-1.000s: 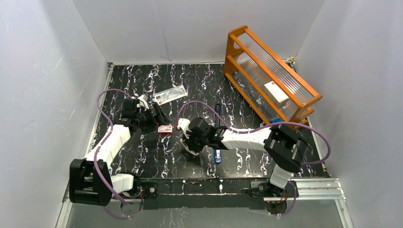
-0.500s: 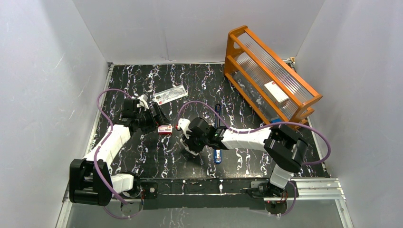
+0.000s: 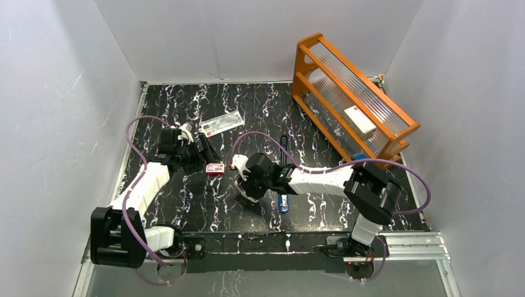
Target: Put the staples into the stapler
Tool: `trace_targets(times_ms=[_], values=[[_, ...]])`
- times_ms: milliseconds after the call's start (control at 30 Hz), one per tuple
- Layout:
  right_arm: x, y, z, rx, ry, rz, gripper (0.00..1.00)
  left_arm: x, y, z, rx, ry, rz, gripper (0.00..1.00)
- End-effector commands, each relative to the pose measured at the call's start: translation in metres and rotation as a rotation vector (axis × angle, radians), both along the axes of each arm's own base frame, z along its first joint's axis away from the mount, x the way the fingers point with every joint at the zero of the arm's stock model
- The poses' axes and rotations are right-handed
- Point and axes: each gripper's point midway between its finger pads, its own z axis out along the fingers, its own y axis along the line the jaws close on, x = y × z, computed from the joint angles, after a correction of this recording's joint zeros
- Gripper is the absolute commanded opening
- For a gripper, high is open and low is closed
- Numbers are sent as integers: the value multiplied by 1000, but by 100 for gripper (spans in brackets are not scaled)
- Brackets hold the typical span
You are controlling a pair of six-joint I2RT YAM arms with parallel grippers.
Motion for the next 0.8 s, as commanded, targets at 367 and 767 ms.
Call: trace_targets(times_ms=[367,767], values=[[7,9,30,62,-11,-28,35,0,0,1,-5,-12,-12,87],[11,-14,76,233,247,-365,57,-31,-43,22,-274,-34,-168,88]])
